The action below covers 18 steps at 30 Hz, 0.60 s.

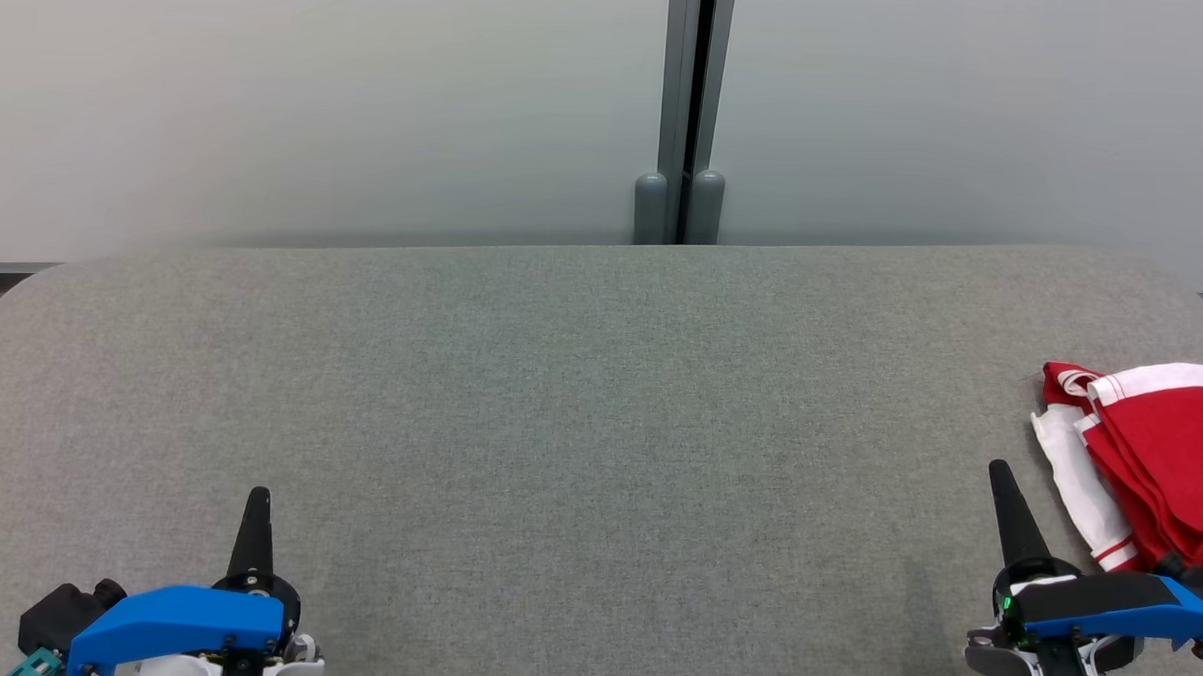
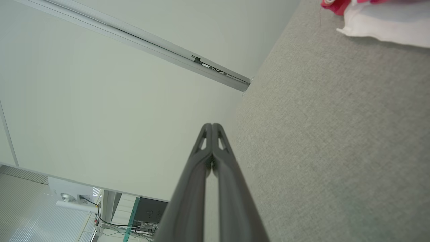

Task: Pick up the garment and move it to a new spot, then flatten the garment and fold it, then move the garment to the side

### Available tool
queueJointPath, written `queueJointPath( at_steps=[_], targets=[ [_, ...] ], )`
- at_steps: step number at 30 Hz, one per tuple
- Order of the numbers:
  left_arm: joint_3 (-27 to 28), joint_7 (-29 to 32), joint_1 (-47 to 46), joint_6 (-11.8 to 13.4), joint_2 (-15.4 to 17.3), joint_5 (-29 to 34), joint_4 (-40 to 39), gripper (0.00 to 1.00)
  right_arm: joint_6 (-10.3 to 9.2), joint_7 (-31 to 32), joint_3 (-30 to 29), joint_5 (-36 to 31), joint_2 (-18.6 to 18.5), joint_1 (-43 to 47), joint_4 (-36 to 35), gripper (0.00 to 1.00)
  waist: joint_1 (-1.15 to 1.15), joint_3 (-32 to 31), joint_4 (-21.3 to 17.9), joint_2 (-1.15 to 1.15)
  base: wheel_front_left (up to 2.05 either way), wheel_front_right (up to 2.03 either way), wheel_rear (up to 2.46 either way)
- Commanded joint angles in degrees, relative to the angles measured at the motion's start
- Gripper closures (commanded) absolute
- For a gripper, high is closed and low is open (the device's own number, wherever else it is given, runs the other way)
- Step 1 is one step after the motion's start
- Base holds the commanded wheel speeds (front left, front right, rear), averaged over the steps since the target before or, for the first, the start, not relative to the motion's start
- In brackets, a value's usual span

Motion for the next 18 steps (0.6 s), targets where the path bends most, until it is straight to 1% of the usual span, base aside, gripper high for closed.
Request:
queueJointPath(
  at_steps=[1,18],
  targets=[
    [0.22,0.43,-1.40,-0.43,0.03,-1.14,-0.82,1.00,0.02,0.42,-0.30,1.45,-0.43,0.33,-0.90,1.00,0.00,0.00,0.01,0.00,0.00,0.00,0.00],
    [1.74,2.70,-1.90,-1.74,0.03,-9.50,-1.85,1.00,0.02,2.70,-0.95,9.93,-0.48,1.19,-2.83,1.00,0.00,0.00,0.10,0.00,0.00,0.00,0.00]
  ],
)
